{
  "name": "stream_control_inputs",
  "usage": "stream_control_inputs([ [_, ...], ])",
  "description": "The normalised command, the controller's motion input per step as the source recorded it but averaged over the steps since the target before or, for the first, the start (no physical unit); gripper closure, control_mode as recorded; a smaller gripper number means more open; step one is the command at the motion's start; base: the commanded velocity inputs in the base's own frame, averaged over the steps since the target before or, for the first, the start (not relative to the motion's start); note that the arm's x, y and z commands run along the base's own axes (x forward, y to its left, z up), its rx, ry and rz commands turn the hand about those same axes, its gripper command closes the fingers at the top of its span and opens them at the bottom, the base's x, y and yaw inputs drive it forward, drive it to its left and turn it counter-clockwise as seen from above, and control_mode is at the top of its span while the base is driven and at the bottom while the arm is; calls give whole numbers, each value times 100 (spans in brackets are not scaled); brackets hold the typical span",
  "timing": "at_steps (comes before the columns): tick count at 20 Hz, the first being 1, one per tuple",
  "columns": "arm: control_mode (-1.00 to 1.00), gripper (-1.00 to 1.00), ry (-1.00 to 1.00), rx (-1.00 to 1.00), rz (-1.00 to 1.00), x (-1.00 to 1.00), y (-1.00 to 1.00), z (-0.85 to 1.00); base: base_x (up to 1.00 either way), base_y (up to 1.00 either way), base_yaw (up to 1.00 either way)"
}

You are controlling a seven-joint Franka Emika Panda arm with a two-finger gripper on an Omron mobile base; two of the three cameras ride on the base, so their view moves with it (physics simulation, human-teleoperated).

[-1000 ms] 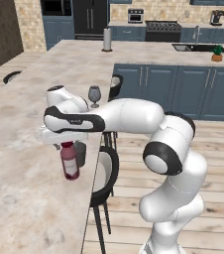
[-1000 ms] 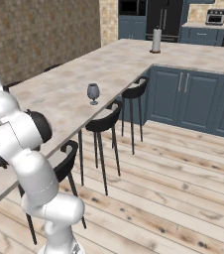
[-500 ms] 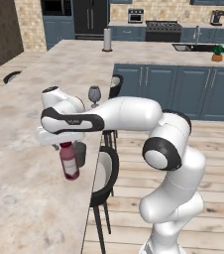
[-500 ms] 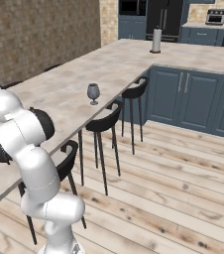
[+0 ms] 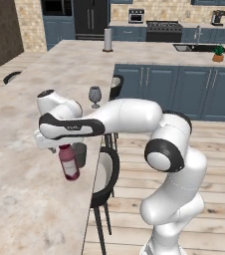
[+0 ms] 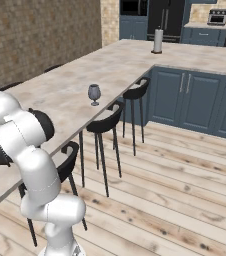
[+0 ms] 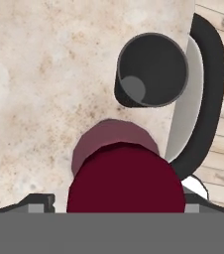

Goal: There is a wine glass and glass cup on the dining counter. Place the wine bottle next to the wine glass and the juice bottle next to the glass cup.

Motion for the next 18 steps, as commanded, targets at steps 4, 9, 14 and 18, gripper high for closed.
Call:
stream_control_inputs([
  [4, -100, -100, -1, 0, -2, 0, -13, -6, 0, 0, 0],
  [9, -100, -100, 0, 0, -1, 0, -18, -1, 0, 0, 0],
  [14, -100, -100, 0, 0, 0, 0, -12, 2, 0, 0, 0],
  [18, -100, -100, 0, 0, -3, -7, -1, 16, 0, 0, 0],
])
